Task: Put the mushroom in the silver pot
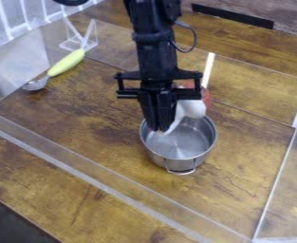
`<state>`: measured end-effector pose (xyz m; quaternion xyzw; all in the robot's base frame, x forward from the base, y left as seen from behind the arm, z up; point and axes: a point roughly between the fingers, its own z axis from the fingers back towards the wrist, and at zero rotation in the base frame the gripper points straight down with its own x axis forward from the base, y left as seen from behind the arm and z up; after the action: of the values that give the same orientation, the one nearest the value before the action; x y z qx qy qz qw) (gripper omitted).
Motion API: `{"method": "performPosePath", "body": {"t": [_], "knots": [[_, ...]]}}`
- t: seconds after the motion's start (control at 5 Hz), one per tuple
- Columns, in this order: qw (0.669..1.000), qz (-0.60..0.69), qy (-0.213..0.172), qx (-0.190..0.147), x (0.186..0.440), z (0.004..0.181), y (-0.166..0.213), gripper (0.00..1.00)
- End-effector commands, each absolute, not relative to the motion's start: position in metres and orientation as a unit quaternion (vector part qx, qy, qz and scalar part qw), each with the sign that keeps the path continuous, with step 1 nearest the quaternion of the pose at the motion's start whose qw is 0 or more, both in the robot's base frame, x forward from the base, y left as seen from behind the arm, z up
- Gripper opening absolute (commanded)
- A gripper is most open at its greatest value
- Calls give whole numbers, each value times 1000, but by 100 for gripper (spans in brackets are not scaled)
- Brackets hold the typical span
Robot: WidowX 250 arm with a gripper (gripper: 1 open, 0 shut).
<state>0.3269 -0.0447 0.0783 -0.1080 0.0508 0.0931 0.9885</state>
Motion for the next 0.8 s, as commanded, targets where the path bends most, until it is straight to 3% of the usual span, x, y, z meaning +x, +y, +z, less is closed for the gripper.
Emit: {"method": "performPosePath", "body": {"t": [0.0,0.2,0.4,0.6], "knots": [[991,63,25,-112,329,83,-52,0],[992,53,28,-111,334,72,-51,0],[992,45,29,-110,338,63,-51,100],[993,37,27,-109,341,57,-52,100]]}}
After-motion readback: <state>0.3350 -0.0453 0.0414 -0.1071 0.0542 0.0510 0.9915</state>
